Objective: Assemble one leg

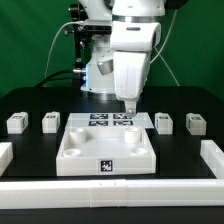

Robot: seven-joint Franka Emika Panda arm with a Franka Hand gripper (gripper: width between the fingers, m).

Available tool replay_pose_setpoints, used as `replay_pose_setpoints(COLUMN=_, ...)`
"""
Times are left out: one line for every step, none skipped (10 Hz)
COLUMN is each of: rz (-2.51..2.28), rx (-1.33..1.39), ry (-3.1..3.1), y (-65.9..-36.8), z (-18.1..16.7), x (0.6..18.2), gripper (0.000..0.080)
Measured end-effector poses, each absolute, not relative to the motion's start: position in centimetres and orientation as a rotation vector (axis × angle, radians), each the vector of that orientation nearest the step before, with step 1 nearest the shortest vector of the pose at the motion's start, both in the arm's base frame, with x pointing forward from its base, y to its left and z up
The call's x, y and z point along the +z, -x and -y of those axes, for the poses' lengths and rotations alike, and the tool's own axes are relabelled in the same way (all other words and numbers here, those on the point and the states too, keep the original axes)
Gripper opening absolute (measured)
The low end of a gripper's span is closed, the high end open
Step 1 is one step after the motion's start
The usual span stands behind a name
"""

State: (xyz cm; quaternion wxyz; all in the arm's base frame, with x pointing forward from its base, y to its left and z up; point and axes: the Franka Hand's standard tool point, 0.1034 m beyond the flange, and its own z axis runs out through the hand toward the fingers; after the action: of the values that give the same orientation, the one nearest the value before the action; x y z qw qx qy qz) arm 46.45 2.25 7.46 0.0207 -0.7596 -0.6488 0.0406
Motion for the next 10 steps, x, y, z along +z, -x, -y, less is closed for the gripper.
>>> replay_pose_setpoints(rz=2.076, rx=0.125, ry=2.291, y=-45.6, z=-1.7, x=6.9, gripper=0.0650)
replay_pose_setpoints(rz=2.087, rx=0.133, ry=2.269, y=-44.7, z=-1.0, x=6.4, gripper=0.0650)
replay_pose_setpoints(rz=2.071, rx=0.129, ry=2.289, y=-45.1, z=-1.1, x=6.6, gripper=0.0650)
replay_pose_setpoints(rz=2.071, rx=0.129, ry=2.289, y=-45.1, z=-1.2, x=6.5, gripper=0.0650)
replay_pose_setpoints(rz=2.069, rx=0.129, ry=2.290, y=-45.0, z=-1.1, x=6.5, gripper=0.0650)
replay_pose_setpoints(rz=2.069, rx=0.130, ry=2.290, y=-45.0, z=-1.1, x=6.5, gripper=0.0650)
replay_pose_setpoints(rz=2.069, rx=0.131, ry=2.288, y=-44.9, z=-1.1, x=6.4, gripper=0.0650)
replay_pose_setpoints(rz=2.158, rx=0.127, ry=2.210, y=-44.4, z=-0.9, x=6.0, gripper=0.0650)
replay_pose_setpoints(rz=2.193, rx=0.132, ry=2.165, y=-43.4, z=-0.4, x=5.3, gripper=0.0650)
replay_pose_setpoints(rz=2.206, rx=0.135, ry=2.142, y=-42.9, z=0.3, x=4.8, gripper=0.0650)
